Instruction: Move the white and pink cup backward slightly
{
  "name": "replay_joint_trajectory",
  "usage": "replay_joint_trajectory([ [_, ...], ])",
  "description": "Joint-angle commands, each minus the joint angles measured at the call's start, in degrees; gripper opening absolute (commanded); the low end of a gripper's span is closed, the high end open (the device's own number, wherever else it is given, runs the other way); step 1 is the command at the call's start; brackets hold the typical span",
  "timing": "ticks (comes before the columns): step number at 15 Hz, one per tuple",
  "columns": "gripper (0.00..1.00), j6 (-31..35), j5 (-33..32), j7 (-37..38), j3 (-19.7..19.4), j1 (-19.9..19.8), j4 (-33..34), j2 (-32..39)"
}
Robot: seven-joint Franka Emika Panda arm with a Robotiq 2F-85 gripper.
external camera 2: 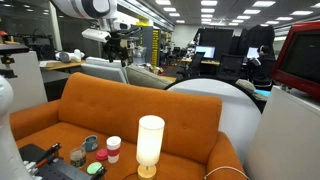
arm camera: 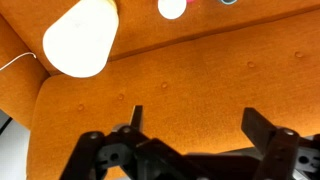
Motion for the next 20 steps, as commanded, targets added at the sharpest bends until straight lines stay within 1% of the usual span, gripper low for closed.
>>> replay_joint_trajectory([
  [1,1.0,-0.2,0.1,-0.1,0.1,-0.1,0.1,0.0],
  [16,1.0,-0.2,0.1,-0.1,0.1,-0.1,0.1,0.0],
  [20,1.0,2.1,1.4,-1.1,-0.9,0.0,-1.5,3.7],
])
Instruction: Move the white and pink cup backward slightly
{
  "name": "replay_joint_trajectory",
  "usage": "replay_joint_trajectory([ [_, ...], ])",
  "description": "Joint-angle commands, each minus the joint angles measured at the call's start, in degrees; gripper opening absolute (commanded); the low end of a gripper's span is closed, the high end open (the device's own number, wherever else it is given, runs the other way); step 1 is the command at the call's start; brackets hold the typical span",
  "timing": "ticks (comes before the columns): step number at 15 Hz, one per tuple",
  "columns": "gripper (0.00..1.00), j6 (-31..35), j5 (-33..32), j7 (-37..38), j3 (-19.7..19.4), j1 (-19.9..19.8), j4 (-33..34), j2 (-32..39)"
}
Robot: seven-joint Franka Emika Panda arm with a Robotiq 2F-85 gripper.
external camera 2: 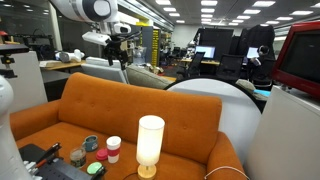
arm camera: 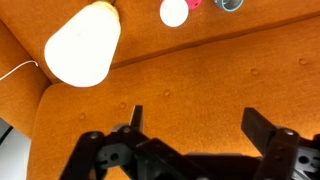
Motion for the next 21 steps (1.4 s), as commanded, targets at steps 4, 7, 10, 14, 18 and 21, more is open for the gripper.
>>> replay_joint_trajectory([
  [4,1.0,2.2,-2.7,0.5,-0.1,-1.2,-0.6,7.7],
  [7,1.0,1.8,-1.6,-0.1,-0.5,-0.5,-1.1,7.8],
  [10,1.0,1.8,-1.7,-0.1,-0.5,-0.5,-0.9,7.6],
  [14,1.0,3.0,0.2,-2.1,-0.6,0.4,0.1,10.3],
  [18,1.0,5.3,5.2,-7.7,0.5,3.6,1.1,17.3],
  [21,1.0,7.4,6.0,-8.6,1.8,4.4,2.9,25.0],
])
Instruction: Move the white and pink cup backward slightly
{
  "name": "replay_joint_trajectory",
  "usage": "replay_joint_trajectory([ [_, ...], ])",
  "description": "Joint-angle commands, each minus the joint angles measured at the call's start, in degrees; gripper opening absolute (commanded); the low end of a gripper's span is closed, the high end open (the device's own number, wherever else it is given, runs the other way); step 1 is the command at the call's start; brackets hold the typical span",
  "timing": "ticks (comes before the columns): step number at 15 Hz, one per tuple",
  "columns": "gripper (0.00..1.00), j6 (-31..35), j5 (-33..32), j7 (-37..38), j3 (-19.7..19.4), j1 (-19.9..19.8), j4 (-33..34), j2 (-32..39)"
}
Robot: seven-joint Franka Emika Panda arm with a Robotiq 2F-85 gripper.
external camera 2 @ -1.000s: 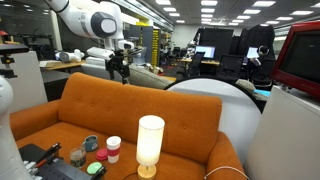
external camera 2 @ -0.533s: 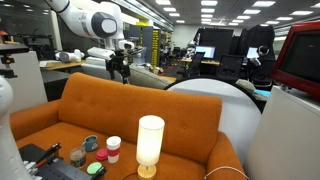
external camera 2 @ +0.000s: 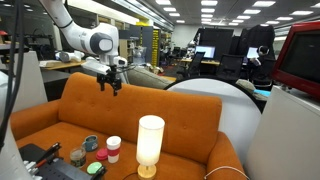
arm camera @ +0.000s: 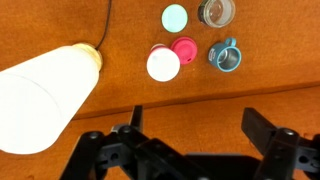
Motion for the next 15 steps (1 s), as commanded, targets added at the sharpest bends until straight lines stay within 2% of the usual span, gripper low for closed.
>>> replay_joint_trajectory([
  [1,1.0,1.6,3.3,-3.9,1.0,-0.1,4.4,9.0],
  [2,1.0,1.3,2.7,-3.0,1.2,-0.3,5.4,11.0],
  [3,1.0,1.8,1.3,-1.3,1.2,-0.2,2.5,7.9],
  [5,1.0,1.8,1.2,-1.4,1.3,-0.3,4.7,11.4],
  [11,1.0,2.3,1.5,-1.2,1.3,-0.3,5.8,12.7],
  [15,1.0,7.5,2.4,-2.0,1.7,-0.6,7.9,20.0],
])
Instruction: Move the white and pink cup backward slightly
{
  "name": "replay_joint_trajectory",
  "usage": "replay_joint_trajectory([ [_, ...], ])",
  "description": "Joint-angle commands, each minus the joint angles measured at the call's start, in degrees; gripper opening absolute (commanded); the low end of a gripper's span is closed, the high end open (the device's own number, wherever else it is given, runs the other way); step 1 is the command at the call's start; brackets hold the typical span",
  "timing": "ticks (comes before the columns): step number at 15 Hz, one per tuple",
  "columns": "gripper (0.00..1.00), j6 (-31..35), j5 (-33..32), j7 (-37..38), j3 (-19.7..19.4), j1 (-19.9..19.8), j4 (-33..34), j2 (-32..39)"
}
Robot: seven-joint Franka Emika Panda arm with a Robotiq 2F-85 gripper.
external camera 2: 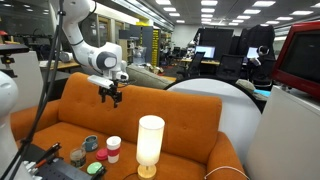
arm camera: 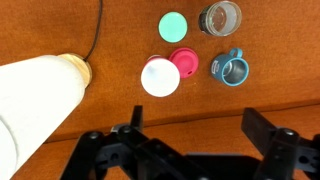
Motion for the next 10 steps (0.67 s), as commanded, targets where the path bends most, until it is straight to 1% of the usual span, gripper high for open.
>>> replay_joint_trajectory([
  [1,1.0,3.4,1.6,-1.5,1.4,-1.3,3.5,7.7],
  [4,1.0,2.7,3.1,-4.1,3.3,-3.1,8.2,15.6],
  [7,1.0,-1.0,1.8,-5.8,4.1,-4.3,13.7,22.1],
  [8,1.0,2.6,0.9,-3.1,2.9,-2.6,10.4,19.9],
  [10,1.0,1.4,0.9,-4.0,3.2,-3.2,13.0,22.7],
])
